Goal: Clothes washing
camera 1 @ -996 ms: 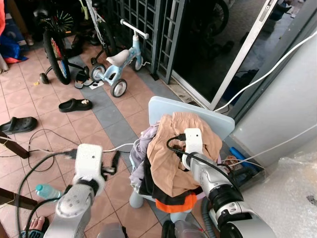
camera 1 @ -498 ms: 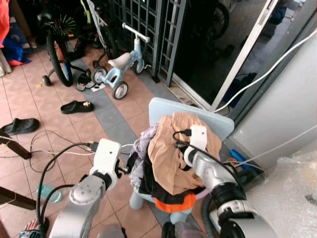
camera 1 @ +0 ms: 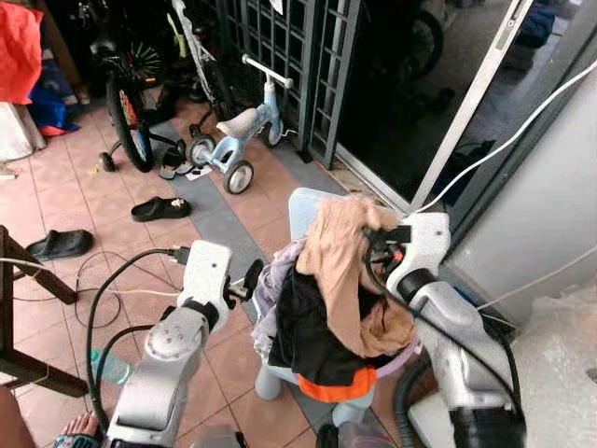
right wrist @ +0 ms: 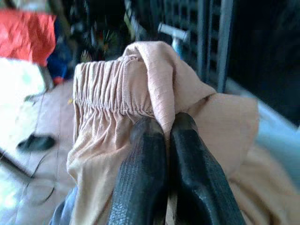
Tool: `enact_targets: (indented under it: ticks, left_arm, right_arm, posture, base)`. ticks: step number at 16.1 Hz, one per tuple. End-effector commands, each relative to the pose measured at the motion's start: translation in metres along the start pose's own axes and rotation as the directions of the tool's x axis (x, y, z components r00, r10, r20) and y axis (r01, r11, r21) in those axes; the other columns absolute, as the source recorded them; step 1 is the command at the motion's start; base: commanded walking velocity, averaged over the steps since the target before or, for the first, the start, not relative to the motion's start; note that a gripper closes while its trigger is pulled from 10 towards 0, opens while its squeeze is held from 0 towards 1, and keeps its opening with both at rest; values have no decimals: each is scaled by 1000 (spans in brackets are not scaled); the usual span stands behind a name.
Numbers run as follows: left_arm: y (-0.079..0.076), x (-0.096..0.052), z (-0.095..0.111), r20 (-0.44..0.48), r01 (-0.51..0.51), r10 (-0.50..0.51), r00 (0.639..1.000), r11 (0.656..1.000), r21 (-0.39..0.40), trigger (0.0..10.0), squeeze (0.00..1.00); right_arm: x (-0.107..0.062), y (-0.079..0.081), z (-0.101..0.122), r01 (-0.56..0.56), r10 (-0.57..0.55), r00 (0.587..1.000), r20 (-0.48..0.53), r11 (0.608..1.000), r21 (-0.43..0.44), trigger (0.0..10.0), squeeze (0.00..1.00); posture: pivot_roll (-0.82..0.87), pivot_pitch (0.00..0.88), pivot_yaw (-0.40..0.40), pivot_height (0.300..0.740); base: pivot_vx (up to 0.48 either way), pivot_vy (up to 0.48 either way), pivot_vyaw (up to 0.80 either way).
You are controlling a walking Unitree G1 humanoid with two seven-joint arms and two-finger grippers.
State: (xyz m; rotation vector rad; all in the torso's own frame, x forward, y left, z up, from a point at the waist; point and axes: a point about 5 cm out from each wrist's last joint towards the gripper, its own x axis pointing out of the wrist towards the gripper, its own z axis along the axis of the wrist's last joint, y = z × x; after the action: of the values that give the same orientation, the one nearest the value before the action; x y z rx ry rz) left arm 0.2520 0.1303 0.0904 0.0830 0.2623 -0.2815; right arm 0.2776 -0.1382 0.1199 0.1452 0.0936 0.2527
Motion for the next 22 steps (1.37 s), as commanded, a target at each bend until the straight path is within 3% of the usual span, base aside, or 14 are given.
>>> enact_targets:
  ticks: [1,2,3,6,9,20,22]
  left_arm:
    - [4,0,-2,-2,-22,22,1000,1000,-4,10000,0]
    - [4,0,-2,-1,-22,22,1000,1000,-2,10000,0]
    - [6,2,-3,-1,-25,25,1000,1000,-1,10000,0]
    - [7,6,-2,10,-22,22,1000,1000,4,10000,0]
    - [5,7,-3,14,-23,23,1000,1000,-1,10000,0]
    - [5,11,-4,16,-31,31,999,999,-19,10000,0]
    - [6,11,-4,23,-36,36,999,999,-27,10000,0]
  right_arm:
    - [-4,-1,10,45,-41,996,81,998,-52,4353,0]
    - [-6,-3,10,63,-57,995,86,995,-74,7490,0]
    - [-13,-8,6,115,-111,991,72,992,-59,10000,0]
    - [-20,-12,1,152,-150,988,42,987,-51,10000,0]
    - [-16,-12,4,159,-155,986,61,985,-67,10000,0]
    - [-10,-8,10,150,-143,986,85,985,-84,10000,0]
    - [-6,-6,11,148,-140,987,81,984,-99,10000,0]
  posture:
    - [-8,0,-7,740]
    - [-10,0,-4,740]
    - [-23,0,1,740]
    - [-34,0,-1,740]
    - [-33,0,-7,740]
    - [-36,0,-15,740]
    - [-37,0,-18,740]
  base:
    - [0,0,0]
    - [0,0,0]
    - [0,0,-550]
    - [0,0,-765]
    - [-283,0,-750]
    - [-299,0,0]
    - [0,0,-628]
